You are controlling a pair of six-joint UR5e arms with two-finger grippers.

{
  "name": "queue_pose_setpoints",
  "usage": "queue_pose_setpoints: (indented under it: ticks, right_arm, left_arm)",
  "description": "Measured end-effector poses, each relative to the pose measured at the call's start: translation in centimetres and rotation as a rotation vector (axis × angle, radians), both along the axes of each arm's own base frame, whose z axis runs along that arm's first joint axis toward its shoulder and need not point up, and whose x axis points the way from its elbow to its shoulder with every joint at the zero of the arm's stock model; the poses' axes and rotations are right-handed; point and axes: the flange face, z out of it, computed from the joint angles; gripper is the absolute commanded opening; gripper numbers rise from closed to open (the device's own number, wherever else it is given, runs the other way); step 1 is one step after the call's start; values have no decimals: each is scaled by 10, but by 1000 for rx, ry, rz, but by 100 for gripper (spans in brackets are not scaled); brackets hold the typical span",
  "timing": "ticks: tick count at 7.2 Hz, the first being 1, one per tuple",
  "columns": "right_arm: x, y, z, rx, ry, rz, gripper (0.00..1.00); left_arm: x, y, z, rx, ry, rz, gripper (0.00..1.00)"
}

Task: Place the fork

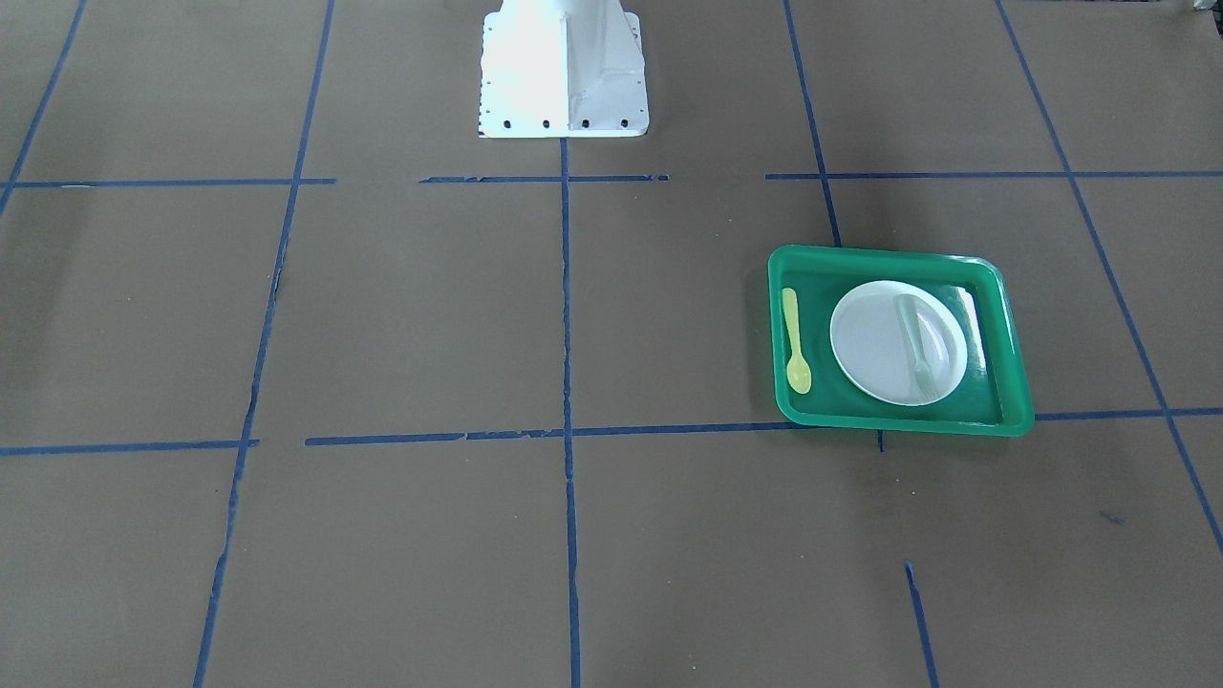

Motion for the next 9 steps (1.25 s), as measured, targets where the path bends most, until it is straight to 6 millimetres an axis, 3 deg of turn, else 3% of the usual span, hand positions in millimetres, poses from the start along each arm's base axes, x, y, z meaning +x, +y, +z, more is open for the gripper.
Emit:
queue_pose_setpoints:
  ticks: [3, 4, 5, 7, 9]
  right_arm:
    - [0, 0, 0, 0, 0, 0, 100]
    - [0, 0, 0, 0, 0, 0, 100]
    - [0, 0, 0, -1, 0, 1, 100]
    - [0, 0, 0, -1, 0, 1, 100]
    - [0, 0, 0, -1, 0, 1, 100]
  left_arm:
    - [5, -4, -2, 0, 1, 4, 100]
    - [15, -9, -13, -11, 2, -8, 100]
    - [36, -16, -39, -25, 6, -34, 100]
    - [114, -20, -109, -20, 39, -55, 100]
    - [182, -15, -147, -17, 99, -74, 100]
